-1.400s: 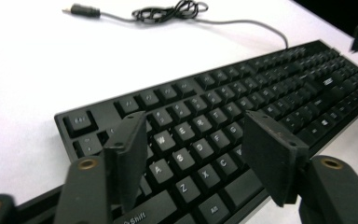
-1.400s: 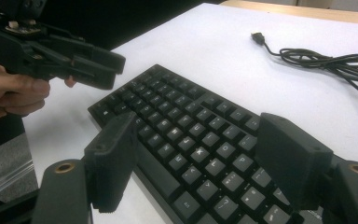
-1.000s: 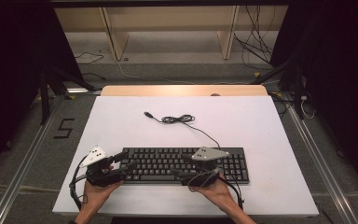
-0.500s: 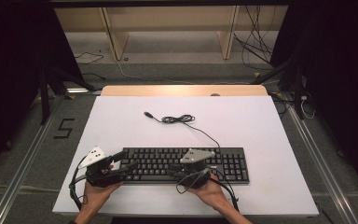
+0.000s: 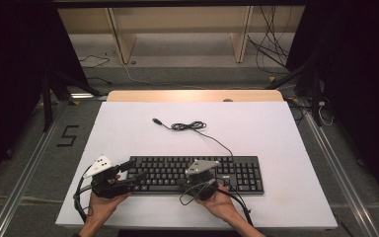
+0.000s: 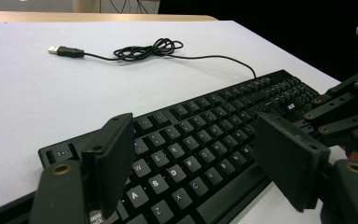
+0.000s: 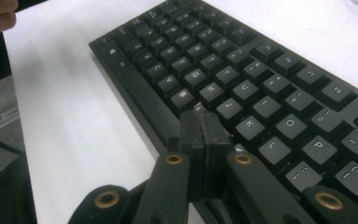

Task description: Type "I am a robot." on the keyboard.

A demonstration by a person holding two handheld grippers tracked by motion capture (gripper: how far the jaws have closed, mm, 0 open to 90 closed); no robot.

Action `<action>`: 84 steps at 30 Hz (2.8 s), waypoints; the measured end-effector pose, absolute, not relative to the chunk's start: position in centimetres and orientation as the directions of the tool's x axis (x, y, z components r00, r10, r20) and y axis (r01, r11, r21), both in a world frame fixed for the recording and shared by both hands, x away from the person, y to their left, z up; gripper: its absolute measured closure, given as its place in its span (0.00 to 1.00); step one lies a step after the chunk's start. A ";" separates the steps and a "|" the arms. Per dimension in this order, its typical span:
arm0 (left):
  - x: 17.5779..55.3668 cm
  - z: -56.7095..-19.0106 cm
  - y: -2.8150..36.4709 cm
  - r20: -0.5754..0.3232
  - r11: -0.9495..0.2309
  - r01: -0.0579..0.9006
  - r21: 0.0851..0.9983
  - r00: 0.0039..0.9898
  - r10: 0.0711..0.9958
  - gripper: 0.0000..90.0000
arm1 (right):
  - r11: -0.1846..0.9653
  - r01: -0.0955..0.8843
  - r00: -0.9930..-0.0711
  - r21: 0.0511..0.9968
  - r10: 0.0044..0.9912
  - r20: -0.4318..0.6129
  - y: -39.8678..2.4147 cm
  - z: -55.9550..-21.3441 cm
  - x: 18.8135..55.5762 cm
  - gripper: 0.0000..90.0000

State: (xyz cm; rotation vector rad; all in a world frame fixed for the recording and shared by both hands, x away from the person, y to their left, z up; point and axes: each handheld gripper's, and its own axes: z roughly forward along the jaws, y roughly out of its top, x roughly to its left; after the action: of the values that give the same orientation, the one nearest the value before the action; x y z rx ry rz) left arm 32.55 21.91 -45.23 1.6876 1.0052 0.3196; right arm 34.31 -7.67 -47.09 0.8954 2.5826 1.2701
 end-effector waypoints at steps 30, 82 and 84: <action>32.8 -45.4 22.1 -0.265 -0.056 0.467 0.883 0.594 0.760 0.32 | 0.476 0.443 -0.821 0.760 0.556 0.130 -7.5 -47.3 34.0 0.95; 35.1 -46.2 20.6 -0.265 -0.111 0.543 0.832 0.566 0.781 0.44 | 0.241 0.430 -0.736 0.870 0.652 0.182 -13.4 -43.9 33.5 0.35; 35.4 -46.1 20.4 -0.269 -0.114 0.549 0.828 0.567 0.778 0.47 | 0.242 0.429 -0.736 0.871 0.652 0.181 -13.5 -43.9 33.5 0.35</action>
State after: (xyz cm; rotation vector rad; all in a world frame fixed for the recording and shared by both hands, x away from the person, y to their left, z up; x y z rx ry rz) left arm 35.35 20.45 -46.10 1.7902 1.0933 0.2843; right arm 33.48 -13.55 -43.92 1.0180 2.2932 1.4962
